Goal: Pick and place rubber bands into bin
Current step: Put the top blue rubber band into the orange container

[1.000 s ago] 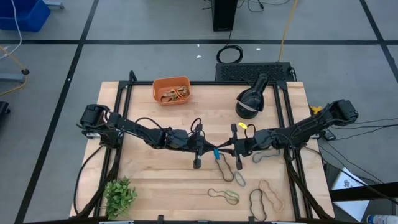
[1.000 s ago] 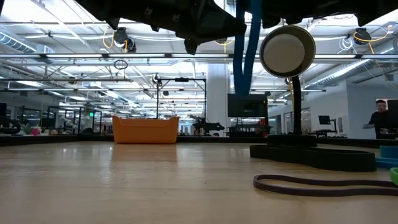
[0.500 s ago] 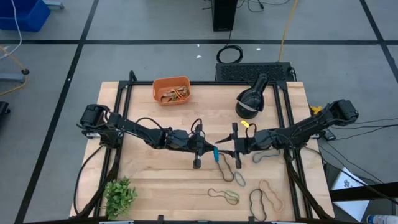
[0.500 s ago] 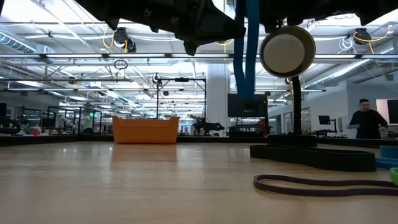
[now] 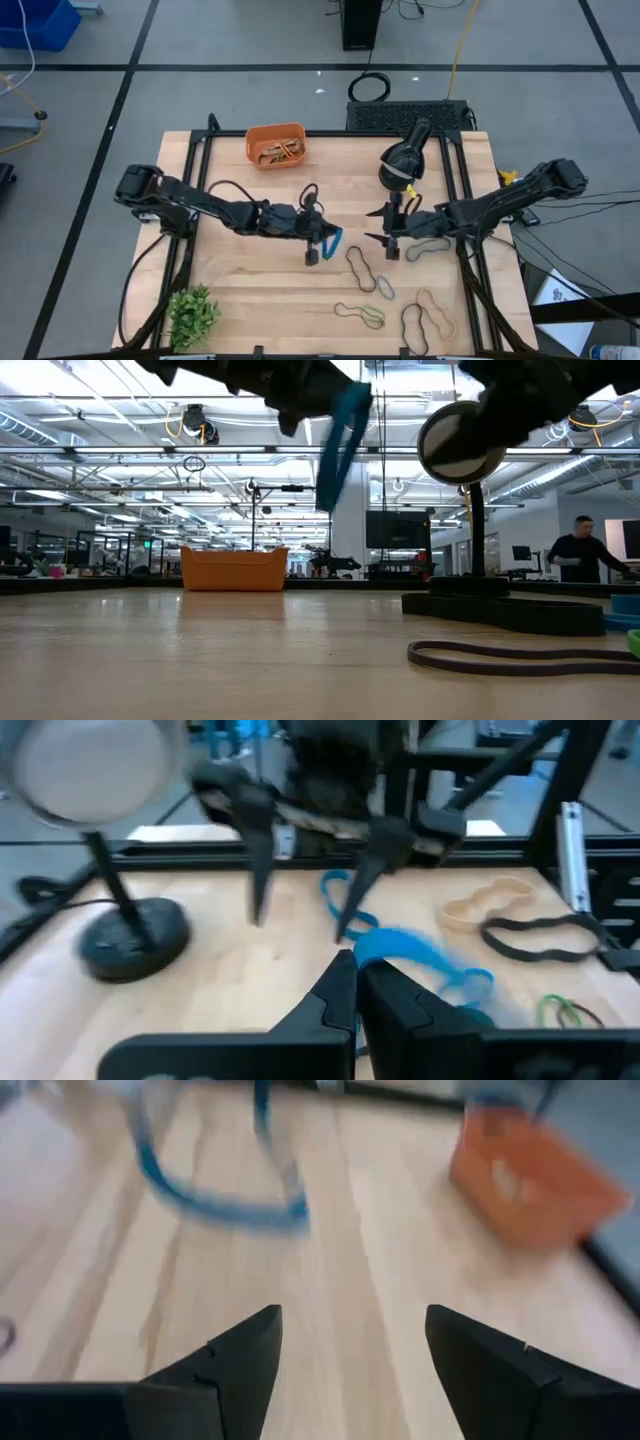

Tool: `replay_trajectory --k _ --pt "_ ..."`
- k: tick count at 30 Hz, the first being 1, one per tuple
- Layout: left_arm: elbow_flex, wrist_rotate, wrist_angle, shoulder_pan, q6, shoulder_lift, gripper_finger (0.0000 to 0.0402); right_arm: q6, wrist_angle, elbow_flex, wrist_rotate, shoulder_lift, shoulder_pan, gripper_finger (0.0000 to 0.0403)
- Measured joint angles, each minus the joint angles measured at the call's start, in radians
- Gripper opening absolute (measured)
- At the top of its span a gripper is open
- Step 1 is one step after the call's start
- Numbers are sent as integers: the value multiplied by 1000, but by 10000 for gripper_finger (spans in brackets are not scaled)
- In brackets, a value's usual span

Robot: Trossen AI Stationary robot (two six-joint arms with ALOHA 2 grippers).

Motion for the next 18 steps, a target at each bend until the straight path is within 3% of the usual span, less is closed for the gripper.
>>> replay_trajectory --k 4,10,18 --pt "1 -85 -115 10 11 -101 6 90 -68 -46 -1 -10 0 240" --pt "0 -346 -296 76 65 -271 5 181 -62 -138 -1 -10 0 240" --pt "1 -448 -348 337 84 -347 5 99 174 -197 -1 -11 -2 242"
